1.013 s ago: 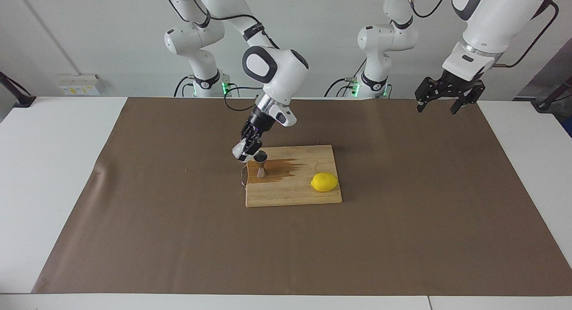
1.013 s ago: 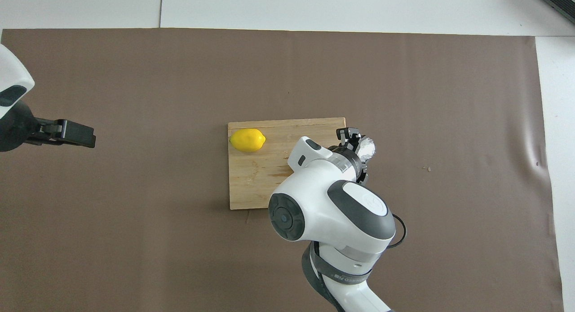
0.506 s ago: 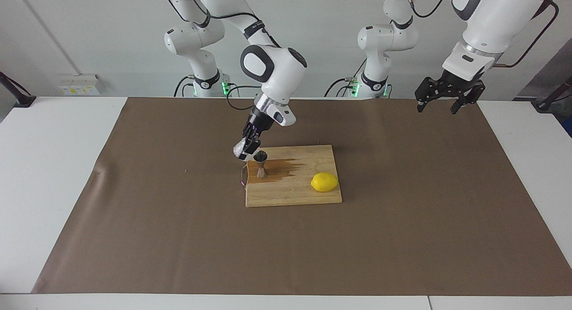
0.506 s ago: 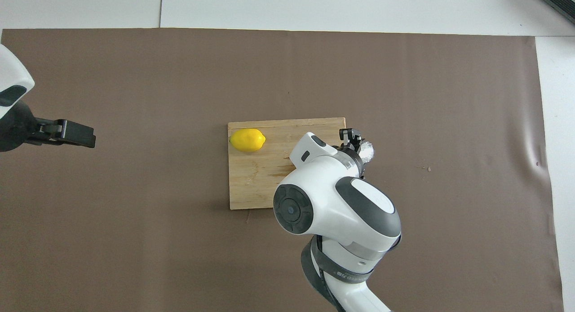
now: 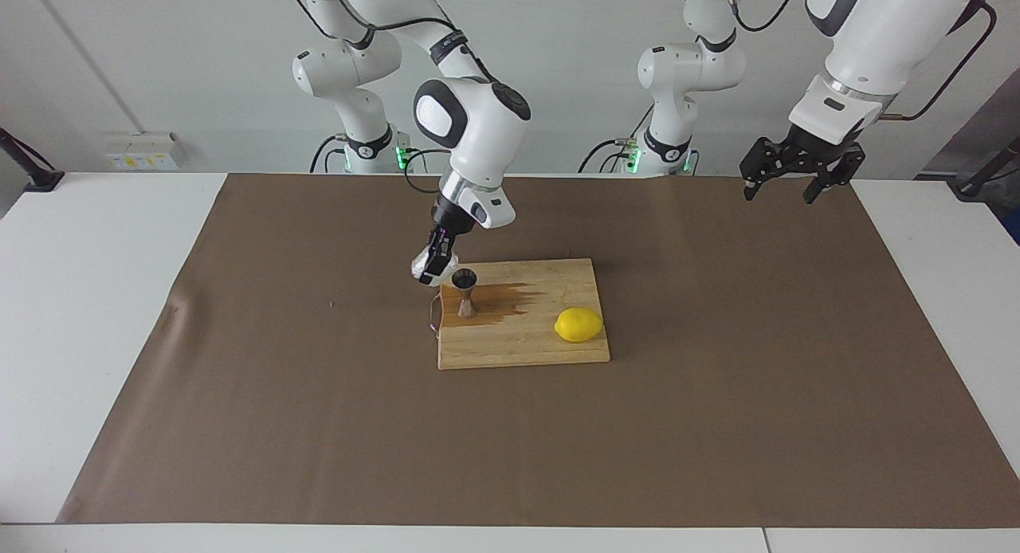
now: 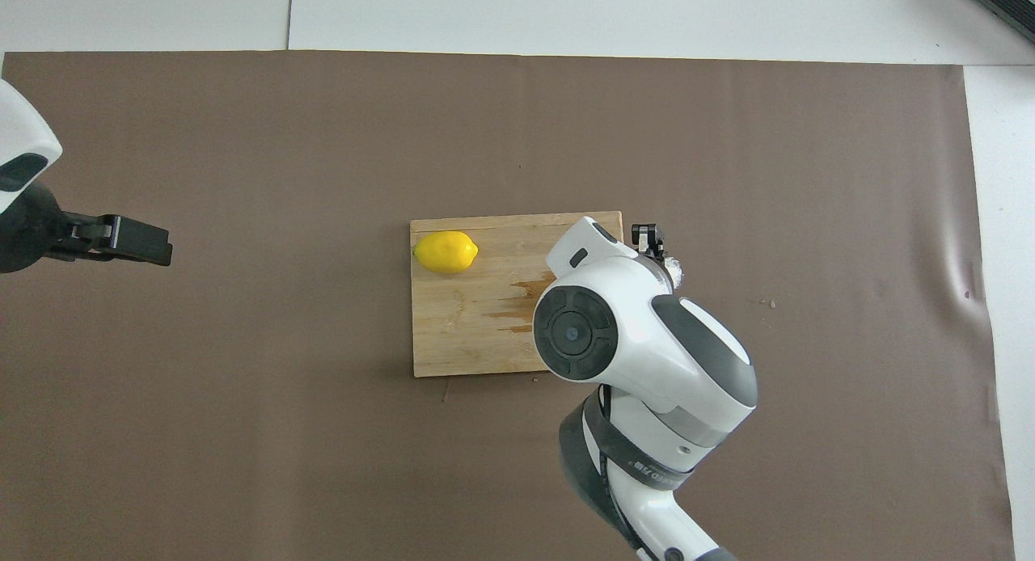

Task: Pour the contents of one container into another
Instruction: 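Carry the clear glass back to its starting spot with the right gripper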

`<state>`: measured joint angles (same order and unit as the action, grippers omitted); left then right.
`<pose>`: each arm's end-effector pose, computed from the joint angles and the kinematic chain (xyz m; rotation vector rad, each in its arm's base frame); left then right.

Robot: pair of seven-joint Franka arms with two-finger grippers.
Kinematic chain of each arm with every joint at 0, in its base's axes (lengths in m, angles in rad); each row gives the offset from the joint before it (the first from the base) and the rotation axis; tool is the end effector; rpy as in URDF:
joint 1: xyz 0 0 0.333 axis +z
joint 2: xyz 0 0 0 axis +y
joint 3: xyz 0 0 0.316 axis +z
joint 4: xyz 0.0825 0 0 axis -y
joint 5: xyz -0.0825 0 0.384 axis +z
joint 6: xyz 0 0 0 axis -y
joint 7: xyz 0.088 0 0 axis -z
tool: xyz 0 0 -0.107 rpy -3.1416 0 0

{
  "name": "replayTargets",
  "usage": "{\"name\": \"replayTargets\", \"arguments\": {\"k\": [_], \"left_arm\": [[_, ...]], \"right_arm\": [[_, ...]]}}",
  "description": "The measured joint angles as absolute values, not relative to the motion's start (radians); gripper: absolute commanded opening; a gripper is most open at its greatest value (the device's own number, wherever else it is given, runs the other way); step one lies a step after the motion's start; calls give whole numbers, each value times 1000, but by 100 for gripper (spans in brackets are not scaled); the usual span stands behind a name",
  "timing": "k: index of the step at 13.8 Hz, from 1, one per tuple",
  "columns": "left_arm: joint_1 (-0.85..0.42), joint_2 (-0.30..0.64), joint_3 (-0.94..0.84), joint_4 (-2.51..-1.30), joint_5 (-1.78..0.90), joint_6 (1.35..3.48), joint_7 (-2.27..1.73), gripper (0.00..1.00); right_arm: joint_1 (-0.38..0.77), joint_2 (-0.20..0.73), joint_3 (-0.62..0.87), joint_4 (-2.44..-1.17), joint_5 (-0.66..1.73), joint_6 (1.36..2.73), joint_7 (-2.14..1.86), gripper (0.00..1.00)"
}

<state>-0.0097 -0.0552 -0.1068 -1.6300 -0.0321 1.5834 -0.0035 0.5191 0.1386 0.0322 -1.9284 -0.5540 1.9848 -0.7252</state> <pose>0.5340 -0.0676 0.6277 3.1100 -0.1753 0.0104 0.5164 0.2783 0.4186 1.9187 1.8329 -0.1650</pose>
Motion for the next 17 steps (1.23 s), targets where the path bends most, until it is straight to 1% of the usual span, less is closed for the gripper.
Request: {"name": "replayTargets", "arguments": {"k": [5, 13, 16, 17], "left_arm": [[-10, -55, -107, -1630, -32, 1583, -3, 100], [-10, -55, -107, -1630, -32, 1583, -3, 100], [-10, -55, -107, -1630, -32, 1583, -3, 100], [-10, -55, -107, -1630, -32, 1583, -3, 100]], "right_arm": [[446, 139, 32, -1924, -424, 1986, -842, 0], [268, 152, 29, -1931, -179, 1990, -1113, 0], [173, 157, 29, -1963, -29, 2065, -1284, 0], [143, 158, 28, -1970, -5, 2071, -1332, 0]]}}
